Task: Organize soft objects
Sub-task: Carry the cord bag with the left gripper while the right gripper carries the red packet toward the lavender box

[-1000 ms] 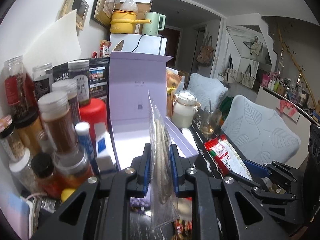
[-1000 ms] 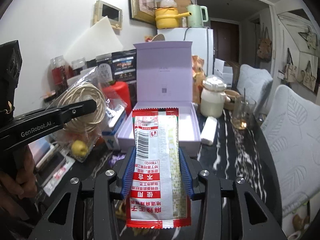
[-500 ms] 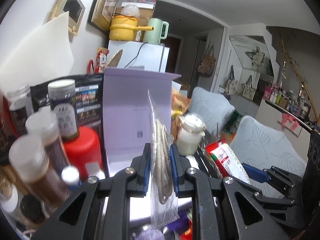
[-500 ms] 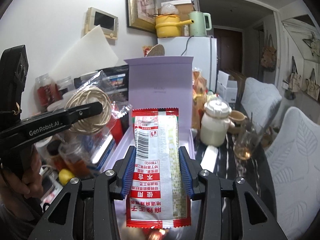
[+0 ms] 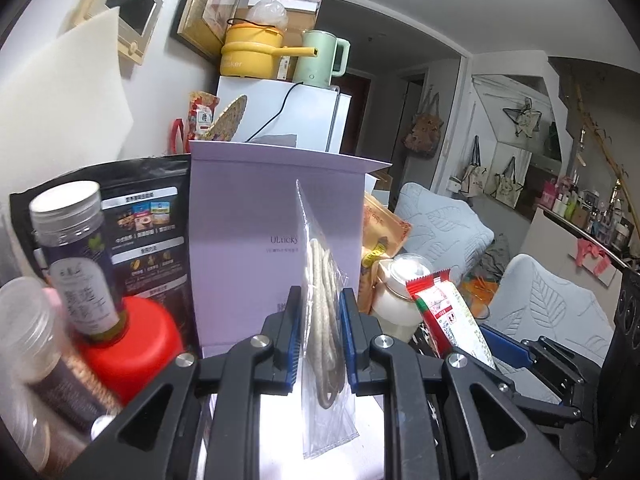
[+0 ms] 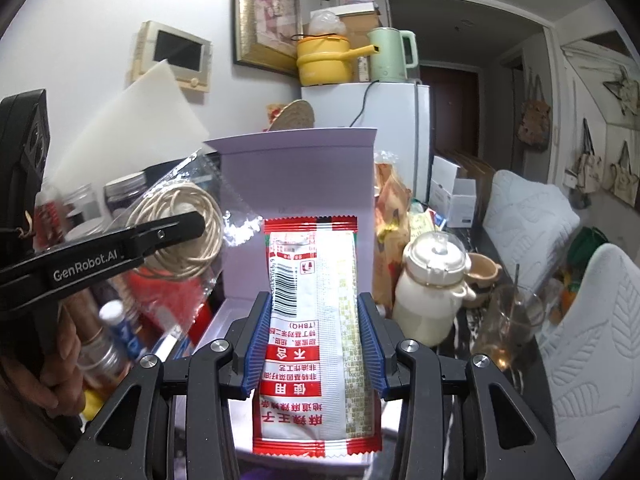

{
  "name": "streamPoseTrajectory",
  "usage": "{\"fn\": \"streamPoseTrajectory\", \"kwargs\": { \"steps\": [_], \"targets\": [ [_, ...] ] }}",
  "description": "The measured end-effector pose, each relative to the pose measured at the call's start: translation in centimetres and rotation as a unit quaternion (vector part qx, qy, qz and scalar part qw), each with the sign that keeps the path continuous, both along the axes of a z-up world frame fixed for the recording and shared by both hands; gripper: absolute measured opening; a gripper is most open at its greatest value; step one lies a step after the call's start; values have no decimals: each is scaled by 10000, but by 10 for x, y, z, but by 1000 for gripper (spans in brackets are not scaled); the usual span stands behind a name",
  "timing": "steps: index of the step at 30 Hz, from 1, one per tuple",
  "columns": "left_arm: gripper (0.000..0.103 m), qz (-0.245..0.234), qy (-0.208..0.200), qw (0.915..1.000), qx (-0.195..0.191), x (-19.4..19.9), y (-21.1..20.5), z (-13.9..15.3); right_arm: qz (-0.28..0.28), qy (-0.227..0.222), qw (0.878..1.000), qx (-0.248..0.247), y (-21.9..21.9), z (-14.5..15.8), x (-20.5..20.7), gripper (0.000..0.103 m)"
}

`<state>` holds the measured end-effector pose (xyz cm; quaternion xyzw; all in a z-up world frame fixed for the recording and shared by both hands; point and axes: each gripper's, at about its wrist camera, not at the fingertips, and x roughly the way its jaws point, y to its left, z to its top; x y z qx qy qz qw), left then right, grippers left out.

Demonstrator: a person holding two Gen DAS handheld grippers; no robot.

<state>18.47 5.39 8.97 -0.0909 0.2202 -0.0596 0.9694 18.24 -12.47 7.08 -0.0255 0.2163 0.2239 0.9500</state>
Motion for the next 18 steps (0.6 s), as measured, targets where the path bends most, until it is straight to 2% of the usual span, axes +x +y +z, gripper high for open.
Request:
{"fn": "streamPoseTrajectory", "kwargs": {
  "steps": [9, 18],
  "targets": [
    [18, 137, 296, 9994, 64, 43, 0, -19, 77, 61, 10000, 2, 7, -10, 45, 42],
    [18, 242, 801, 9961, 278, 77, -2, -47, 246, 278, 9993, 43, 16, -20, 81, 42]
  ]
}}
